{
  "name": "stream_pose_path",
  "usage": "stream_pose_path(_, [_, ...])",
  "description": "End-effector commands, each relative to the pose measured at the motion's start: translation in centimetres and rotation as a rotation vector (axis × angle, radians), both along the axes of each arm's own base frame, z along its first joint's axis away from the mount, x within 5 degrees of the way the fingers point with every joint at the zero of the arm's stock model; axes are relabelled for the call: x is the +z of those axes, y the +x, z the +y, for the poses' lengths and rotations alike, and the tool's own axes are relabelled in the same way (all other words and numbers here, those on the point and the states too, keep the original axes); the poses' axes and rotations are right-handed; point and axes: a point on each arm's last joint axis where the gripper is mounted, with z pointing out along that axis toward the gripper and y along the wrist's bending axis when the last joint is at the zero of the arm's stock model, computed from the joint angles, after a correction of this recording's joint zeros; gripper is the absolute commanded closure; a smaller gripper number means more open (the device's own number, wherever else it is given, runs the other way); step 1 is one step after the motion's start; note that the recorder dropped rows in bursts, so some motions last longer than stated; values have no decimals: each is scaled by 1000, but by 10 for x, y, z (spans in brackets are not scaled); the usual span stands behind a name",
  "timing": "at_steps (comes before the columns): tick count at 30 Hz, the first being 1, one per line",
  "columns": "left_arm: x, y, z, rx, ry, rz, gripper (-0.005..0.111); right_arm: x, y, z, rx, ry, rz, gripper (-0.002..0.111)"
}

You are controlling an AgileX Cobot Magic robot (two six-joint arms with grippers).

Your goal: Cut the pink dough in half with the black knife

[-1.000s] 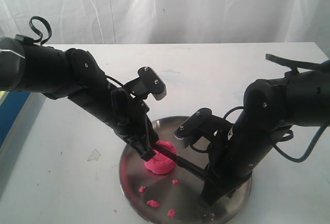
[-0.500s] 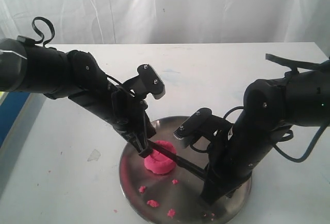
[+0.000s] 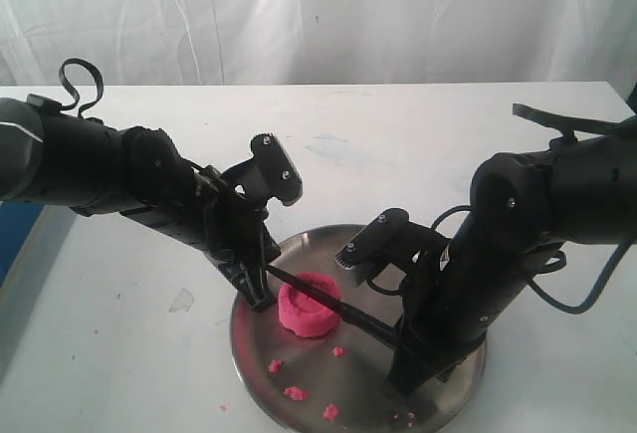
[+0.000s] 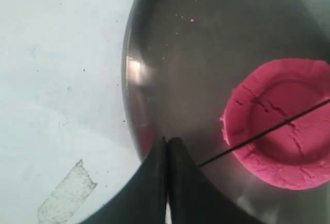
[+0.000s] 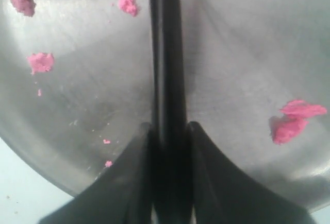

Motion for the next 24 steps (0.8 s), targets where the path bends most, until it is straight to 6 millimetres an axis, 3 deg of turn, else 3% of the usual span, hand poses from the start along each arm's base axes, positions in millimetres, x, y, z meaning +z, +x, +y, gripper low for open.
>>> stream_pose_path(1, [-5,-5,2,-10,10,40,107,-1,-1,0,5,-1,-1,108])
stream_pose_path(15, [-6,-7,1,-7,1,72,107,-2,0,1,4,0,-4,108])
stream_pose_path(24, [-26,-7,0,-12,28,133,107,-2,0,1,4,0,-4,108])
